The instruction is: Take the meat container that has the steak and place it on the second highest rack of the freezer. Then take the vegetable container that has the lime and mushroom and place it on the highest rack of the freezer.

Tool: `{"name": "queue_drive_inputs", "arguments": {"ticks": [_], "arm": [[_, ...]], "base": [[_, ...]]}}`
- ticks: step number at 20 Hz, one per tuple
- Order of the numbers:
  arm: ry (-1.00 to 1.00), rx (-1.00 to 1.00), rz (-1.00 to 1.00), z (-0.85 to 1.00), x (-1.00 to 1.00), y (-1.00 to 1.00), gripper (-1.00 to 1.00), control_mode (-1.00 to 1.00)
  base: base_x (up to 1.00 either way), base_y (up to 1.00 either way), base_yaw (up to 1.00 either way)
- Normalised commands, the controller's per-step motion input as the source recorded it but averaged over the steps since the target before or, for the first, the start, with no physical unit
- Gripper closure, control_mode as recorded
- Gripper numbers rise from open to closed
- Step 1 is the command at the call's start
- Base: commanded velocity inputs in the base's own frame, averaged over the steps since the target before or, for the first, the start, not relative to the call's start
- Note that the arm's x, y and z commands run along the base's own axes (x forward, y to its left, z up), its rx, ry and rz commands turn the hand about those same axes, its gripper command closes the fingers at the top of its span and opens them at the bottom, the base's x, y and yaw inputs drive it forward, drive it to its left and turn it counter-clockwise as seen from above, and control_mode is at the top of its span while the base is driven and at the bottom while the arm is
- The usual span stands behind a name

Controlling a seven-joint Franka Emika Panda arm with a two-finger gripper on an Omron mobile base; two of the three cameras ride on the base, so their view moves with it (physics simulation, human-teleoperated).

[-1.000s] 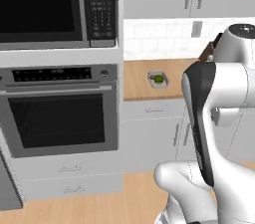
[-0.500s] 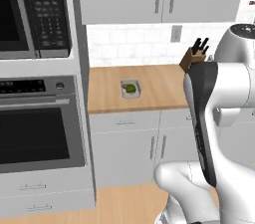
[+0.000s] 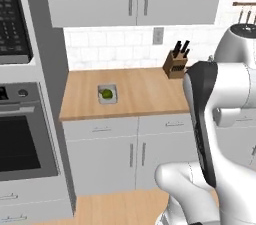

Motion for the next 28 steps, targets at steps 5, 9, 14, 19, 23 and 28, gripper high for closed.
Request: {"name": "queue_drive_inputs", "arguments": {"ticks": [5,9,14,19,23,28], "arm": [[0.00,0.00,0.00,0.00,0.00,0.00,-1.00,1.00],[0.00,0.00,0.00,0.00,0.00,0.00,-1.00,1.00],[0.00,0.00,0.00,0.00,0.00,0.00,-1.00,1.00],[0.00,0.00,0.00,0.00,0.00,0.00,-1.00,1.00],[0.00,0.00,0.00,0.00,0.00,0.00,-1.00,1.00],[0.00,0.00,0.00,0.00,0.00,0.00,-1.00,1.00]], "base": [[0.55,-0.42,-0.06],[0.64,-0.36,-0.05],[0.59,-0.15,-0.02],[0.43,-0.13,-0.01],[0.31,-0.02,0.00],[0.27,-0.02,0.00]]}}
